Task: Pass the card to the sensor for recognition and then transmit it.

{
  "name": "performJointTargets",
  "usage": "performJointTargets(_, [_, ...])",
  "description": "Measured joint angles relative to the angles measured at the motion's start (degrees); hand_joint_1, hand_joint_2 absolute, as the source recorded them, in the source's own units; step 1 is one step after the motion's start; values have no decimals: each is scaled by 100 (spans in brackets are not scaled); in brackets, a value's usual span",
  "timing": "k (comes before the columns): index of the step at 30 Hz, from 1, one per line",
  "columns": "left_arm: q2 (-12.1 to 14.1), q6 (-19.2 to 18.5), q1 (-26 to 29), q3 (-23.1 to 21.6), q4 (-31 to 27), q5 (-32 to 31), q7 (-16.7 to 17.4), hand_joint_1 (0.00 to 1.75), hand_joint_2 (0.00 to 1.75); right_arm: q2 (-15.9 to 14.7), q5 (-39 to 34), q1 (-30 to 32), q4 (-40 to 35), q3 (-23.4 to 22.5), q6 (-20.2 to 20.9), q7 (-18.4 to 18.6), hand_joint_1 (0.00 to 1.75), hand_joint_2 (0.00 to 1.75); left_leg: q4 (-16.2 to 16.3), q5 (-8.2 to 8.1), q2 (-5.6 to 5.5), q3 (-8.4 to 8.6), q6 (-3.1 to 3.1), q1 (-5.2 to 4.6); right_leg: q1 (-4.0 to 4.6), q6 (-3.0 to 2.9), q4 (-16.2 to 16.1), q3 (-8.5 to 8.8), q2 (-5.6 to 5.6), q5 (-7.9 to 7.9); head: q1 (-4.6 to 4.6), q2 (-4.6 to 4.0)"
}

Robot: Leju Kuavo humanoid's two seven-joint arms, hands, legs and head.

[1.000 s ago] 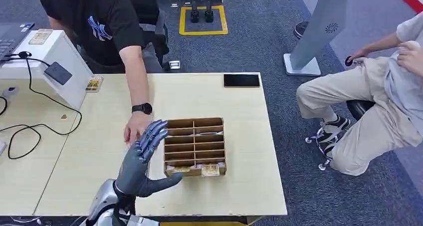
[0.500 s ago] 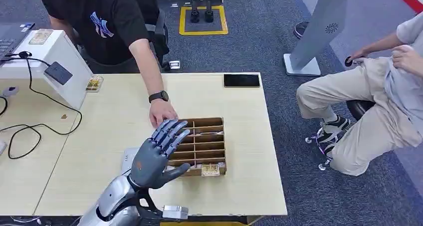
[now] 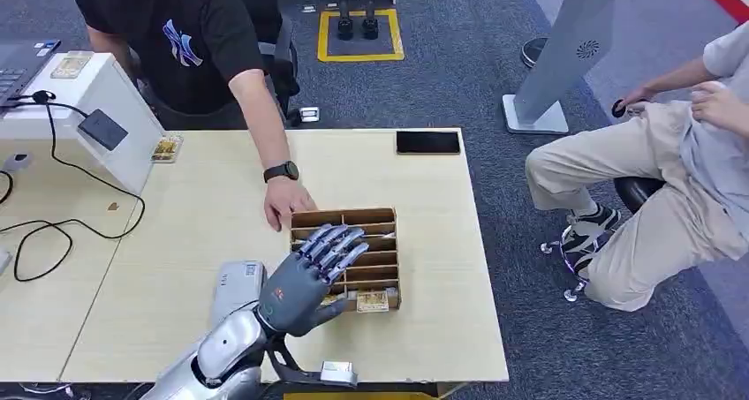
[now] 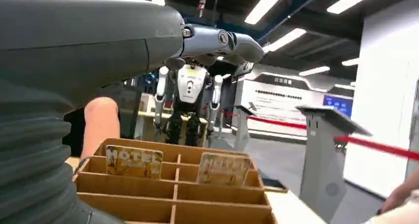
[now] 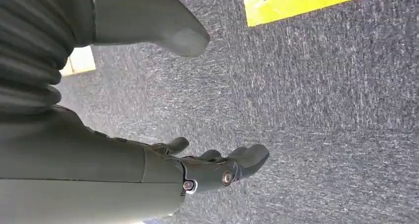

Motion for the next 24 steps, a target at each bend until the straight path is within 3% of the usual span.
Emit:
performJointTargets(3, [-2, -153, -79, -113, 118, -214, 168, 0, 175, 0, 15, -1, 9, 0, 0, 0, 0, 175, 0, 0, 0, 0, 0, 0, 0, 0, 0, 1, 0, 0, 2, 0])
performJointTargets(17, [-7, -247, -186, -227, 253, -214, 227, 0, 175, 0, 90, -1, 37, -7, -4, 0, 0, 175, 0, 0, 0, 0, 0, 0, 0, 0, 0, 0, 1, 0, 0, 0])
performJointTargets(24, [-63, -564, -198, -249, 321, -205, 441, 0, 175, 0, 103, -1, 37, -55, -4, 22, 0, 175, 0, 0, 0, 0, 0, 0, 0, 0, 0, 1, 1, 0, 0, 0])
